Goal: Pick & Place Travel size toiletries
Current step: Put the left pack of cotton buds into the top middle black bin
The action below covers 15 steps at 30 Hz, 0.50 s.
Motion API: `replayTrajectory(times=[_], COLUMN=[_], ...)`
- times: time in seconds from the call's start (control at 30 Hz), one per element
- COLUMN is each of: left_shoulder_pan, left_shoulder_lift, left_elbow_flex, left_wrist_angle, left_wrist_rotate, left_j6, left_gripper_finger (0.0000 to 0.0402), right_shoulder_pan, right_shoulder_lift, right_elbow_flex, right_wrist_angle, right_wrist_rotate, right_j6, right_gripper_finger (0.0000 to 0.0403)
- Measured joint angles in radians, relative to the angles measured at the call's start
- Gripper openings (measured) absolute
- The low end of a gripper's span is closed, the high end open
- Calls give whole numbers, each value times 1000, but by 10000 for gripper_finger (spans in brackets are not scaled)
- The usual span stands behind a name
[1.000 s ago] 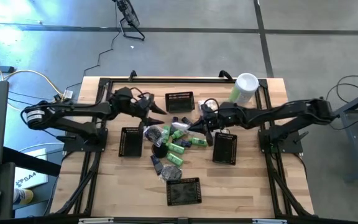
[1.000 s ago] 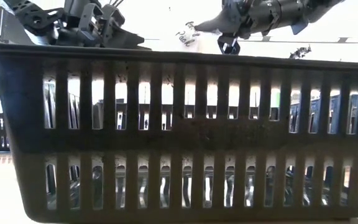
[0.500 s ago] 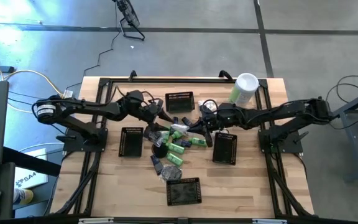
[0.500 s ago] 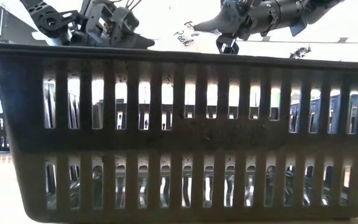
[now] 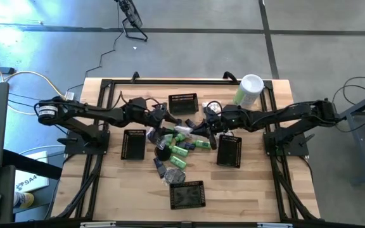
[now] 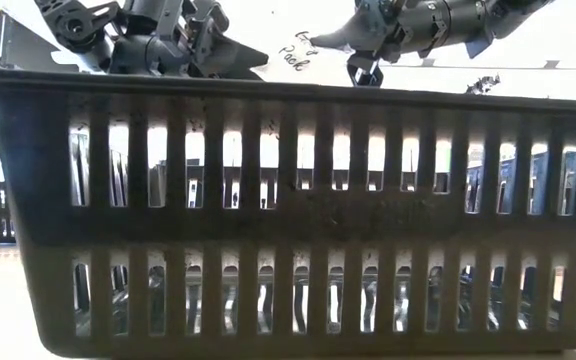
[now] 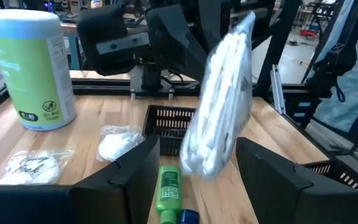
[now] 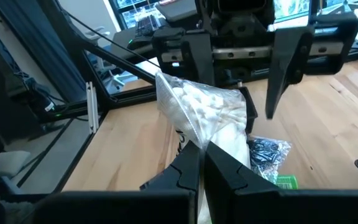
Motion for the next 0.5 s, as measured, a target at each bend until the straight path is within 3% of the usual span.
replayTrajectory(times=[0.27,0.5], left_shoulder_pan=[-20,-38], left_shoulder_lift=[48,114], left_elbow_flex=[4,83], left_wrist_angle=[55,56], left_wrist_rotate=[9,26], left_j6=[-4,-24], left_gripper_finger=[209,209], right_shoulder_pan=[0,0], right_shoulder_lift=[0,0], right_elbow_flex=[0,0], right_wrist_angle=[11,12], right_wrist_rotate=[0,2], right_j6=[-3,-3], right_gripper_finger=[4,4])
